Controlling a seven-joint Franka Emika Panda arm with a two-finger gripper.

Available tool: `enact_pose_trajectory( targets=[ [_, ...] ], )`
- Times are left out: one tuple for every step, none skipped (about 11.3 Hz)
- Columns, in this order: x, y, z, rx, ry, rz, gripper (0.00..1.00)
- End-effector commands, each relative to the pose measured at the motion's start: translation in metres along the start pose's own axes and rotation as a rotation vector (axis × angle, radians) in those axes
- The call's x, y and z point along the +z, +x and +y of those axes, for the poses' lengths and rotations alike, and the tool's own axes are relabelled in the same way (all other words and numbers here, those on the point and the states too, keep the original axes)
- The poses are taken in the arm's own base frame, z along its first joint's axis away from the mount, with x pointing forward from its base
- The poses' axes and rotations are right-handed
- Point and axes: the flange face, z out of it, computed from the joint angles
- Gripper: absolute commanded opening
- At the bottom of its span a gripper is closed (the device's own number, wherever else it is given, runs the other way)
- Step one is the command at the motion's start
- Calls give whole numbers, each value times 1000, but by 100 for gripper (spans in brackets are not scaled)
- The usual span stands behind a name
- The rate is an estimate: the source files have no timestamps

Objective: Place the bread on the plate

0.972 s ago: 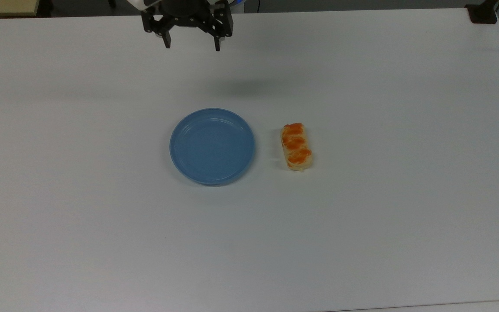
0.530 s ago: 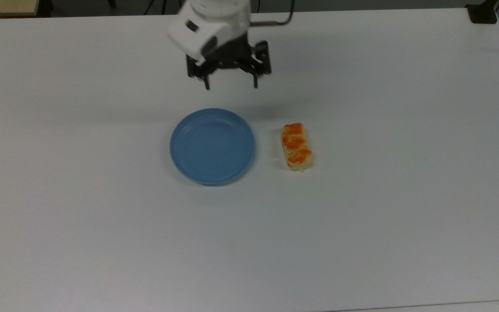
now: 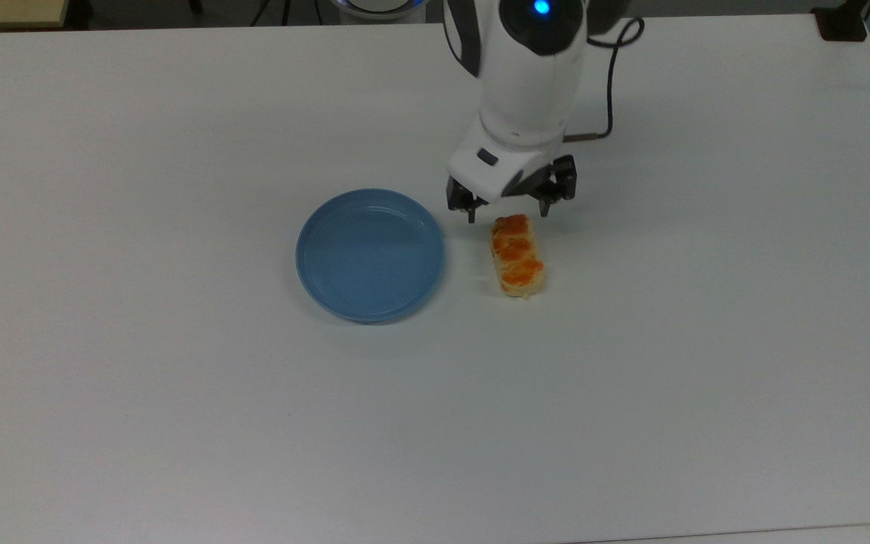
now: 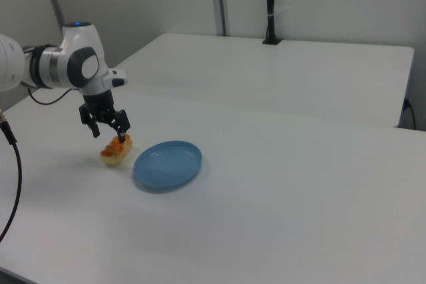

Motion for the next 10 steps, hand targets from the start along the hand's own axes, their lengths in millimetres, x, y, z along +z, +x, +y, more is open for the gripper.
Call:
enact_pose_trajectory(
  targets=[
    [46, 12, -21, 61, -74, 47, 100],
    [53, 13, -23, 74, -84, 54, 100],
    [57, 13, -28, 65, -86, 59, 88],
    [58, 11, -35, 50, -85, 59, 66],
    [57, 11, -37, 45, -87, 61, 45],
    [53, 9, -44, 39, -78, 64, 36],
    [46, 10, -41, 47, -73, 70, 35],
    [31, 11, -37, 53, -64, 86, 35],
    [18, 15, -22, 62, -66, 95, 35],
    [7, 15, 2, 53, -82, 77, 35]
  ],
)
